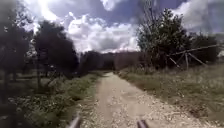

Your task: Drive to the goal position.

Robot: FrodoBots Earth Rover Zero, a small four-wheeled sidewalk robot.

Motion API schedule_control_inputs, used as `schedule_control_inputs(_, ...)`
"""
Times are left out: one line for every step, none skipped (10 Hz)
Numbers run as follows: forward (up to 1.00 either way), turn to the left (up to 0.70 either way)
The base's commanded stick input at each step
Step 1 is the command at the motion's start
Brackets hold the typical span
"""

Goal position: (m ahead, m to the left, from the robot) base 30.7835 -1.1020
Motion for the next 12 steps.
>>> schedule_control_inputs(1.0,0.11)
schedule_control_inputs(1.0,0.26)
schedule_control_inputs(1.0,0.04)
schedule_control_inputs(1.0,0.0)
schedule_control_inputs(1.0,0.09)
schedule_control_inputs(1.0,0.24)
schedule_control_inputs(1.0,0.08)
schedule_control_inputs(1.0,0.0)
schedule_control_inputs(1.0,0.0)
schedule_control_inputs(1.0,0.0)
schedule_control_inputs(1.0,0.0)
schedule_control_inputs(1.0,0.0)
